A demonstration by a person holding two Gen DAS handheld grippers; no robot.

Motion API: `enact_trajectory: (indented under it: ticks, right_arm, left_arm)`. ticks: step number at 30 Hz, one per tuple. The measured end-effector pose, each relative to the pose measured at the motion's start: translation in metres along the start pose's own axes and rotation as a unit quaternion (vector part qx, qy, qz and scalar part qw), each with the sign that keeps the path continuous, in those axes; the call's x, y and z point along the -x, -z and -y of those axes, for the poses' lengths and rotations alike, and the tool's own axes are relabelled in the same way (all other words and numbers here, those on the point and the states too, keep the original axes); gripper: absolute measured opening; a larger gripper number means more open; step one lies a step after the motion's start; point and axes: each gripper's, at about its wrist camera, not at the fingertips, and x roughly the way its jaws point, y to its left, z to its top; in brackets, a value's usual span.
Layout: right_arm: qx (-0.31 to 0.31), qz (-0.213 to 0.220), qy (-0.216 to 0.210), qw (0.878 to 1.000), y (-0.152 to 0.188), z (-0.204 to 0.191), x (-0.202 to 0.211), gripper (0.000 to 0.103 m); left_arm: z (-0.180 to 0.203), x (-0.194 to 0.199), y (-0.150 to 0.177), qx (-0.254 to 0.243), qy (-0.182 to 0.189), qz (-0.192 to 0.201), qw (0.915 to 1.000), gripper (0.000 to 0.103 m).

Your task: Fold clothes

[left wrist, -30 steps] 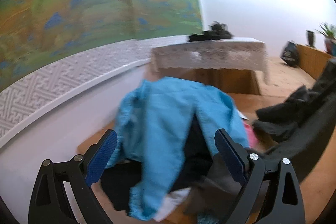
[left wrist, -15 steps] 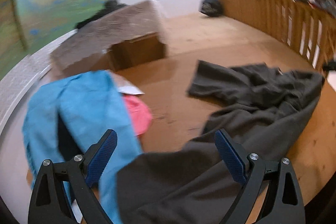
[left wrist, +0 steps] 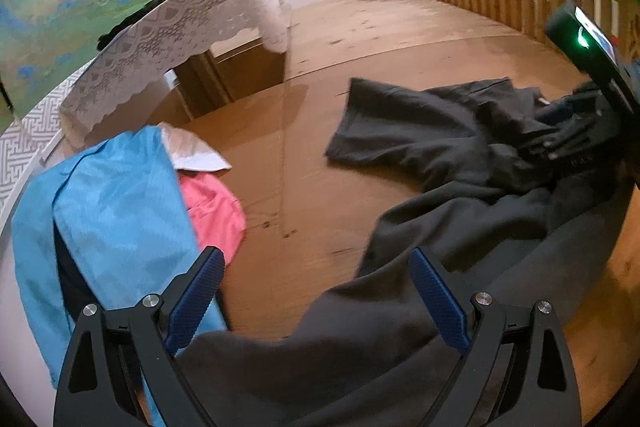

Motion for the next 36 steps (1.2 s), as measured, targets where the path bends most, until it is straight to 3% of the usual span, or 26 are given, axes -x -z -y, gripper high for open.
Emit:
enact_trajectory:
  ticks: [3, 7, 11, 13, 15, 17, 18, 20, 22, 25, 29, 31, 32, 34, 36]
  right_arm:
    - [-0.028, 0.026, -0.033, 0.999, 0.025, 0.019, 0.041, 0.004]
    - [-0.075, 0.064, -0.004, 0.995, 0.082, 0.059, 0.121, 0.004]
    - [-0.136, 0.028, 0.070, 0.988, 0.158, 0.097, 0.164, 0.004]
    - [-0.159, -0.019, 0.103, 0.982, 0.193, 0.106, 0.164, 0.004]
    - [-0.200, -0.048, 0.108, 0.973, 0.218, 0.117, 0.167, 0.010]
    - [-0.224, -0.040, 0.130, 0.965, 0.226, 0.126, 0.177, 0.028]
    - [-0.227, -0.025, 0.136, 0.964, 0.224, 0.127, 0.183, 0.033]
    - [-0.223, 0.009, 0.133, 0.966, 0.213, 0.129, 0.187, 0.059]
    - [-0.218, 0.041, 0.129, 0.966, 0.201, 0.131, 0.191, 0.068]
    - [-0.201, 0.025, 0.112, 0.973, 0.185, 0.140, 0.156, 0.068]
    - [-0.203, -0.025, 0.103, 0.973, 0.179, 0.151, 0.100, 0.068]
    - [-0.204, -0.034, 0.069, 0.976, 0.183, 0.150, 0.089, 0.067]
    - [-0.204, -0.038, 0.051, 0.977, 0.185, 0.149, 0.084, 0.044]
    - [-0.203, -0.022, 0.007, 0.979, 0.187, 0.139, 0.094, 0.009]
    - [-0.195, -0.001, -0.024, 0.980, 0.186, 0.123, 0.107, 0.009]
  left_arm:
    - [-0.010, 0.001, 0.000, 0.004, -0.004, -0.001, 1.0000, 0.094]
    - [-0.006, 0.007, -0.005, -0.014, -0.002, 0.012, 0.9998, 0.094]
    - [0.013, 0.011, -0.015, -0.033, 0.023, 0.026, 0.9988, 0.094]
    - [0.028, 0.012, -0.021, -0.044, 0.042, 0.030, 0.9977, 0.094]
    - [0.045, 0.012, -0.026, -0.059, 0.053, 0.034, 0.9962, 0.094]
    - [0.064, 0.012, -0.032, -0.077, 0.065, 0.037, 0.9942, 0.094]
    - [0.073, 0.012, -0.035, -0.085, 0.071, 0.038, 0.9932, 0.094]
    - [0.091, 0.011, -0.039, -0.099, 0.084, 0.037, 0.9909, 0.094]
    - [0.108, 0.010, -0.044, -0.112, 0.097, 0.037, 0.9883, 0.094]
    - [0.127, 0.009, -0.043, -0.117, 0.123, 0.027, 0.9851, 0.094]
    - [0.148, 0.015, -0.029, -0.145, 0.128, 0.023, 0.9809, 0.094]
    - [0.151, 0.019, -0.021, -0.152, 0.127, 0.019, 0.9800, 0.094]
    - [0.148, 0.021, -0.019, -0.150, 0.126, 0.019, 0.9805, 0.094]
    - [0.142, 0.026, -0.014, -0.146, 0.123, 0.019, 0.9815, 0.094]
    - [0.131, 0.031, -0.011, -0.137, 0.112, 0.025, 0.9839, 0.094]
